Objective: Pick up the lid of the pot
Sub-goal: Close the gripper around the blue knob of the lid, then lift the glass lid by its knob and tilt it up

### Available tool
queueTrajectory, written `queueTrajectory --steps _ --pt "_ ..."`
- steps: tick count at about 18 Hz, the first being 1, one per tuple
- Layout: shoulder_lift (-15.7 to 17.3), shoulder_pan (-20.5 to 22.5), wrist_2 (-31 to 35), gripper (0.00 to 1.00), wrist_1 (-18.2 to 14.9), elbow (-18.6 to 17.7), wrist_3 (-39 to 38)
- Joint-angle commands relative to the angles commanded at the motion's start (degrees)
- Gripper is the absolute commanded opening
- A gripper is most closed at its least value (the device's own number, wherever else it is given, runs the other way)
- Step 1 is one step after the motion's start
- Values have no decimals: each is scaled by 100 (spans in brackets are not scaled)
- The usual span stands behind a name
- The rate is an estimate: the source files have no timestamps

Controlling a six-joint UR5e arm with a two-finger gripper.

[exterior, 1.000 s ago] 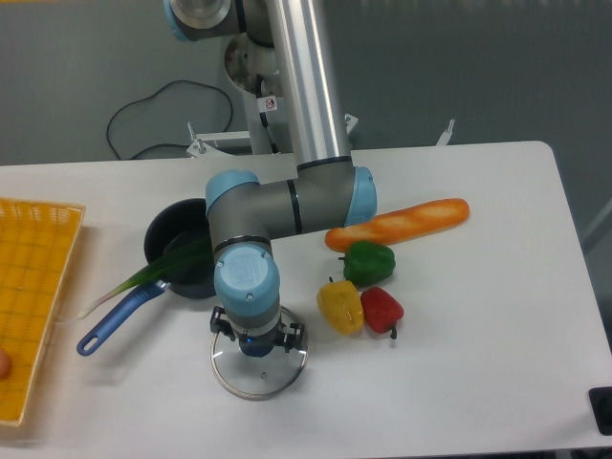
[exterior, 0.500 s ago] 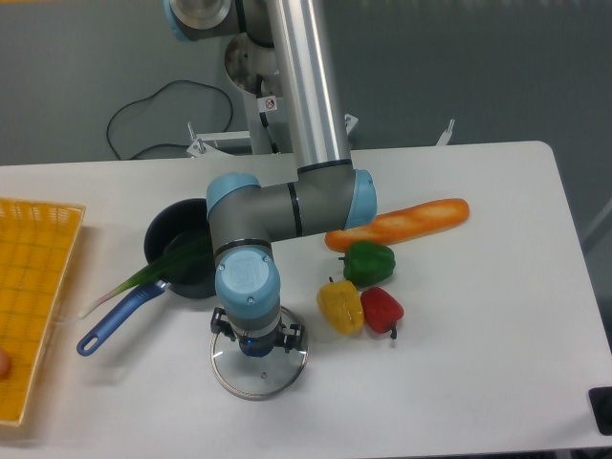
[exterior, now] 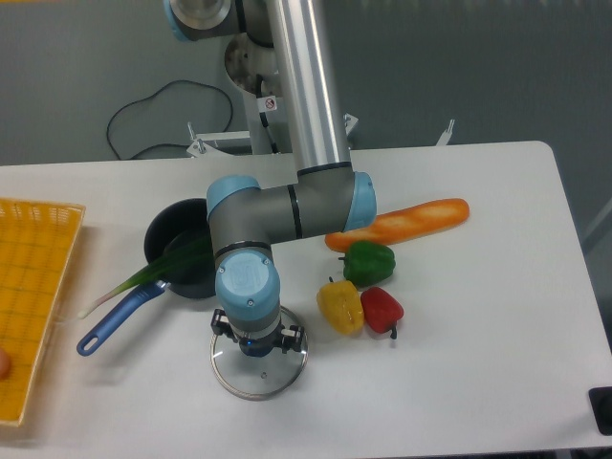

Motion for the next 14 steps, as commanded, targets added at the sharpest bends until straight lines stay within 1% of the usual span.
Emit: queueTrajectory --steps 1,3,4,6,9,14 --pt "0 0 -9 66 0 0 0" --pt "-9 -9 -17 64 0 0 0" --pt "-17 -9 -18 61 0 -9 0" --pt "-9 -9 -61 59 0 0 0" --pt "9 -9 -70 52 0 9 9" --pt "88 -44 -35 51 -9 70 369"
